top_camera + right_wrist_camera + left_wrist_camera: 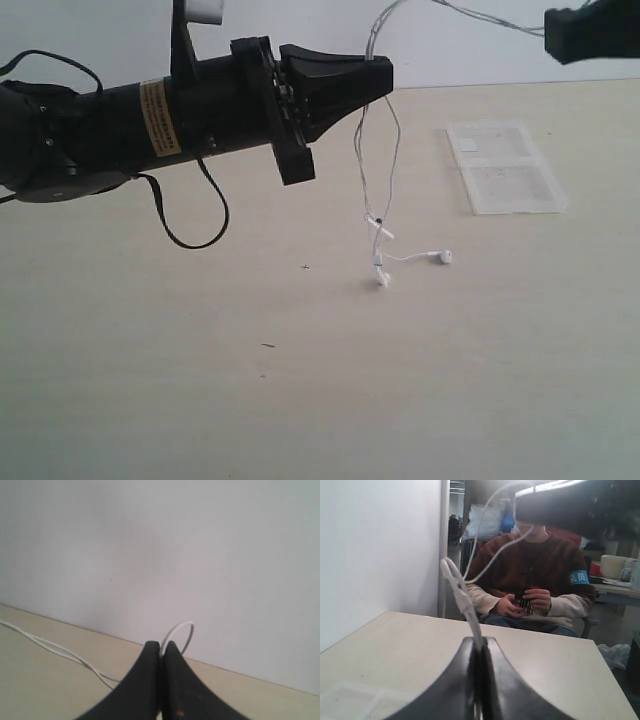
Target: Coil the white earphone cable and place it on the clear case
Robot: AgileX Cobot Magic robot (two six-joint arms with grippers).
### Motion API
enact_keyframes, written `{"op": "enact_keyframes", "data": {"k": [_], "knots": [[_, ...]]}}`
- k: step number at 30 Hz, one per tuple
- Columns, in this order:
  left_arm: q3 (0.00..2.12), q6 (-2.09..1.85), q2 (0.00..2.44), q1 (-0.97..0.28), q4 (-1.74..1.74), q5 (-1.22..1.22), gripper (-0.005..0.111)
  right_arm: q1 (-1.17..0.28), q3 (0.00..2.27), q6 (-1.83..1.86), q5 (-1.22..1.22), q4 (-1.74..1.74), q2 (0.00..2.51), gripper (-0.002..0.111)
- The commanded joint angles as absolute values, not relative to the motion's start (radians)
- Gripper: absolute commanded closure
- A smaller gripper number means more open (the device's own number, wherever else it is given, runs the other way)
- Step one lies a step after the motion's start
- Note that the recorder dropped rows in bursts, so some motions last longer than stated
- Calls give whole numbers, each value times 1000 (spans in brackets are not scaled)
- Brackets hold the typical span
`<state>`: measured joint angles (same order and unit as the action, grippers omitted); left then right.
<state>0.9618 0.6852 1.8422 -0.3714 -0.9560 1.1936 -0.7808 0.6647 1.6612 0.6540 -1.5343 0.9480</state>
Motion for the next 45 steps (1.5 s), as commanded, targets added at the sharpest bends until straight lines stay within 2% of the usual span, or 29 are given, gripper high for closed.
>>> {"op": "enact_keyframes", "data": {"k": [1, 7, 12, 18, 25, 35, 37, 38, 40, 45], "knots": [[964, 696, 1815, -369, -955, 1179, 107, -759, 547, 1438, 651, -1367, 944, 108], [964, 703, 1790, -369, -955, 1143, 107, -754, 389, 1044, 652, -1100, 947, 108], [964, 703, 1790, -369, -951, 1143, 107, -754, 320, 874, 643, -992, 998, 108], [964, 703, 1790, -369, -914, 1140, 107, -754, 316, 815, 595, -945, 1132, 108], [979, 703, 1770, -369, -907, 1024, 107, -754, 316, 711, 604, -820, 1279, 108], [1023, 759, 1708, -369, -963, 907, 107, -754, 317, 632, 601, -626, 1379, 107], [1023, 759, 1708, -369, -963, 903, 107, -754, 317, 619, 601, -603, 1379, 91], [1023, 759, 1708, -369, -963, 903, 107, -754, 317, 616, 603, -603, 1379, 79], [1023, 759, 1708, -369, -963, 903, 107, -754, 317, 616, 611, -603, 1379, 65], [1023, 755, 1708, -369, -963, 903, 107, -756, 317, 616, 615, -601, 1358, 54]]}}
